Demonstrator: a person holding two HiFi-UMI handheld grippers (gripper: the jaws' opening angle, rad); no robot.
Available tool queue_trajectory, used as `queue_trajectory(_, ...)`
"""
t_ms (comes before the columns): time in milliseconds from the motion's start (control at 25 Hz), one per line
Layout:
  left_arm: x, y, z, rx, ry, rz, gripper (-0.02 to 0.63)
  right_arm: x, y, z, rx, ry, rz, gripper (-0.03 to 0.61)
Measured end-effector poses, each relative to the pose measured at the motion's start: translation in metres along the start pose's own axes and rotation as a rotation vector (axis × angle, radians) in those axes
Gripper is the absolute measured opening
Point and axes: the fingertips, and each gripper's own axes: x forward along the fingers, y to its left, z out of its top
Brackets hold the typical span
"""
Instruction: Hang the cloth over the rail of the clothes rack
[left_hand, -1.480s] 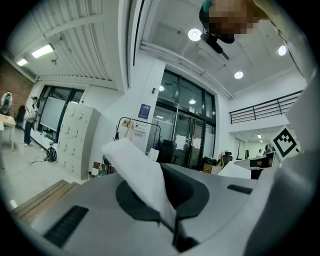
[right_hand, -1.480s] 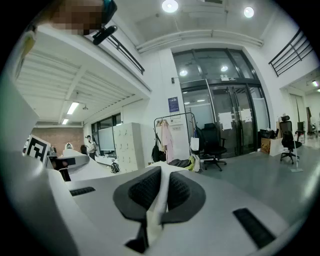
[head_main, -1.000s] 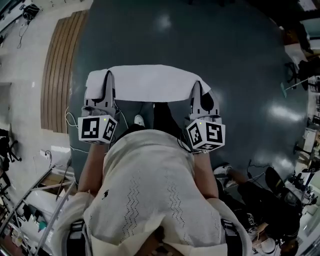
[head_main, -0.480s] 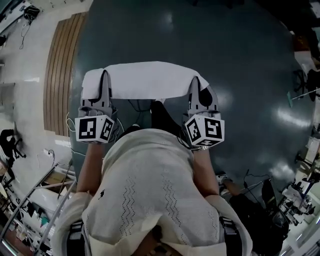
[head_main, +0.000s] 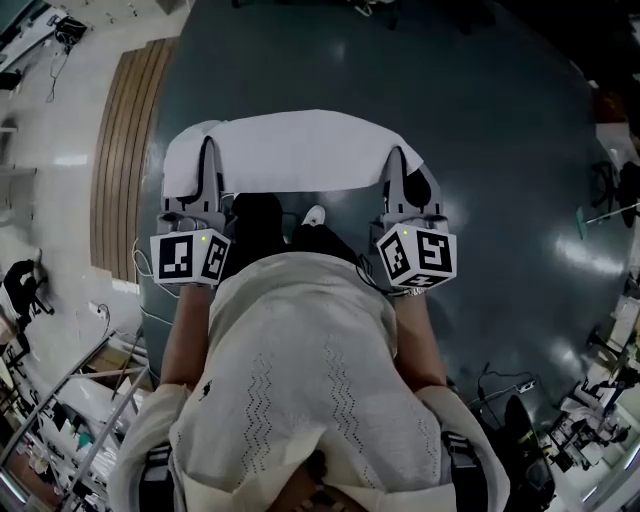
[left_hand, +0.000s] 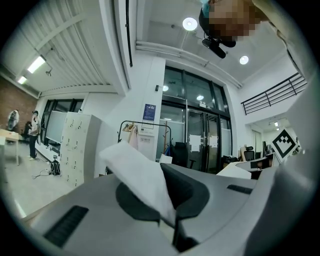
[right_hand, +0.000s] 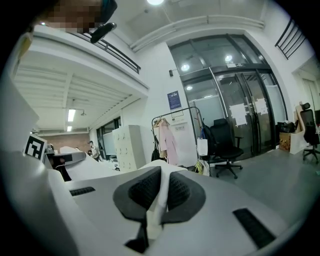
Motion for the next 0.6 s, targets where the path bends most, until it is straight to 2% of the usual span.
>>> queue_trajectory(280,0.055,0.019,0.012,0.003,-0.009,-0.007,0.015,0.05,-0.009,0.009,-0.003,0.029,-0.003,0.02)
queue_trajectory(440,0.106,0.046,-0.01,-0.03,0.024,-0.031,0.014,0.096,-0.017,0.004,-0.028,0.061,-0.035,0.02)
queue_trajectory(600,0.179,0.061,-0.025,-0.051,0.065,-0.08,0.015,0.151,-0.043,0.006,0.007,0.091,-0.102,0.02)
